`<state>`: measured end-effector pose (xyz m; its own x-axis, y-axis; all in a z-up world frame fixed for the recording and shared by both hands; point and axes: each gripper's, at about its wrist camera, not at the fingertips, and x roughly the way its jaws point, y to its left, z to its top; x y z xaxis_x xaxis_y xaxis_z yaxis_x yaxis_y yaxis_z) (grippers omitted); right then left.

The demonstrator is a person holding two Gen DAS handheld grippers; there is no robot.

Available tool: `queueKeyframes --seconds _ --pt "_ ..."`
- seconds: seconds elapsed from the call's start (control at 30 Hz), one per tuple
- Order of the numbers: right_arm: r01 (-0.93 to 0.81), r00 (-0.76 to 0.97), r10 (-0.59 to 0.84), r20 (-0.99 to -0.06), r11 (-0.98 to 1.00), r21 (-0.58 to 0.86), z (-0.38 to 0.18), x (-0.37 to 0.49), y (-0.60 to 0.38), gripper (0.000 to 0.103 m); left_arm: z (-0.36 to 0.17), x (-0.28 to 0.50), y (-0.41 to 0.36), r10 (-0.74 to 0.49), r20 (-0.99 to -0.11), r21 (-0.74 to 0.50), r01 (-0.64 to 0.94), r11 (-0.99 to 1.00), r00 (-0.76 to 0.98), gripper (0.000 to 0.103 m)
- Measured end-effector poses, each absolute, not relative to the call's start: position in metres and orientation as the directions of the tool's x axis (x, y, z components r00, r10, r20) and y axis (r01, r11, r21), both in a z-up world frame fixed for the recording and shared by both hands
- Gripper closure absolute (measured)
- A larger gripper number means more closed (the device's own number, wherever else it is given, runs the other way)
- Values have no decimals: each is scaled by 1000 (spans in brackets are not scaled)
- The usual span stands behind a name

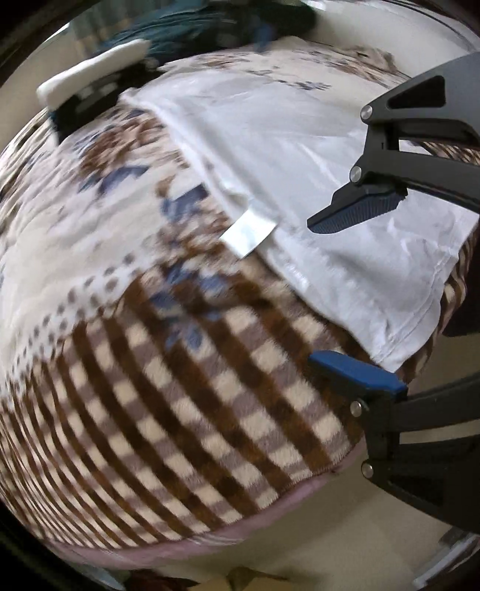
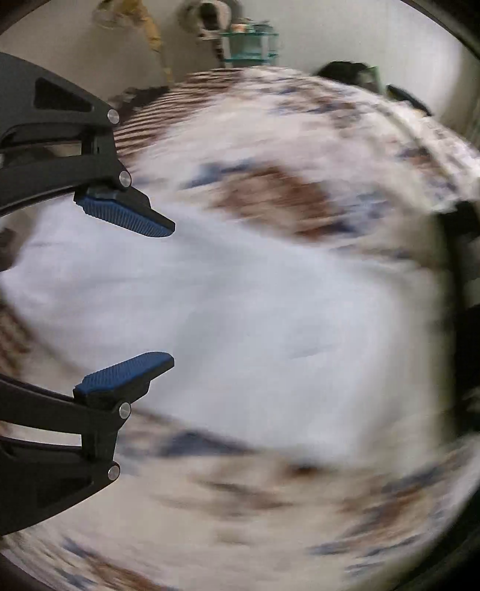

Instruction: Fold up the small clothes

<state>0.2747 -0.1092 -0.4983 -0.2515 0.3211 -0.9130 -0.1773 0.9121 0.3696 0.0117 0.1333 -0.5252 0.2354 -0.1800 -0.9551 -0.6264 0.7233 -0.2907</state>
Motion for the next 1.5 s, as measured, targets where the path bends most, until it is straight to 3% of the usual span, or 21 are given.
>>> queueKeyframes --seconds 0.17,0.27,0.33,0.37,0.4,0.57,0.73,0.77,0.8,0.87,0.93,0.97,1.0,1.07,1.23,1.33,1.37,1.4,1.43,1.47,1.5 --pt "-67 -487 334 -807 907 416 -554 121 -156 36 -536 12 110 -192 -967 -254 -561 788 169 39" --pt "9 -537 385 -750 892 451 -580 54 -169 36 -539 8 96 -167 -973 -224 -499 837 157 41" --pt "71 -506 436 -744 881 468 -592 24 -177 40 -539 6 91 -148 -974 -212 -461 861 171 52" --pt "89 -493 449 -745 878 470 -597 14 -178 59 -540 5 90 -132 -977 -195 -437 878 169 65" --pt "106 -482 449 -752 882 459 -602 4 -180 84 -541 4 89 -132 -976 -194 -424 884 171 68" --pt "138 -487 420 -766 903 408 -608 -52 -191 93 -543 -10 103 -201 -966 -249 -386 888 162 68" --pt "202 -407 463 -788 886 417 -576 -66 -204 89 -537 -8 123 -347 -925 -380 -355 854 155 65" --pt "218 -356 483 -800 875 431 -563 -63 -208 74 -537 -7 127 -384 -910 -415 -345 842 157 63" --pt "231 -304 494 -814 868 440 -552 -62 -211 52 -539 -4 131 -403 -902 -432 -337 836 156 58" --pt "248 -233 485 -843 868 431 -546 -56 -212 33 -545 -2 131 -424 -893 -450 -314 836 151 58" --pt "272 -222 449 -866 881 387 -558 -51 -208 33 -550 2 133 -420 -895 -446 -297 844 148 63" --pt "292 -244 443 -863 882 370 -568 -45 -202 37 -548 -1 135 -416 -895 -446 -294 845 160 79" --pt "314 -256 436 -863 882 352 -575 -49 -200 62 -548 -2 135 -399 -905 -426 -284 859 149 90" --pt "340 -251 450 -857 870 357 -577 -57 -192 90 -545 -12 142 -393 -909 -417 -265 869 141 94" --pt "322 -255 409 -876 890 322 -574 -80 -173 90 -541 -18 153 -383 -920 -391 -221 893 80 90" --pt "338 -293 404 -867 892 301 -561 -68 -165 88 -506 -6 156 -365 -926 -377 -180 909 93 92" --pt "334 -289 403 -868 892 304 -553 -58 -152 80 -491 -2 158 -364 -924 -380 -166 910 117 92" --pt "326 -272 400 -875 894 307 -541 -54 -152 61 -471 6 159 -358 -922 -378 -152 913 146 89" --pt "316 -226 400 -888 893 322 -518 -45 -154 52 -450 17 159 -336 -925 -362 -140 922 175 84" --pt "312 -198 407 -892 889 336 -507 -33 -144 38 -436 28 157 -314 -930 -342 -133 930 192 58" --pt "297 -167 408 -897 889 349 -488 -22 -144 29 -421 41 156 -298 -930 -329 -125 936 215 21"
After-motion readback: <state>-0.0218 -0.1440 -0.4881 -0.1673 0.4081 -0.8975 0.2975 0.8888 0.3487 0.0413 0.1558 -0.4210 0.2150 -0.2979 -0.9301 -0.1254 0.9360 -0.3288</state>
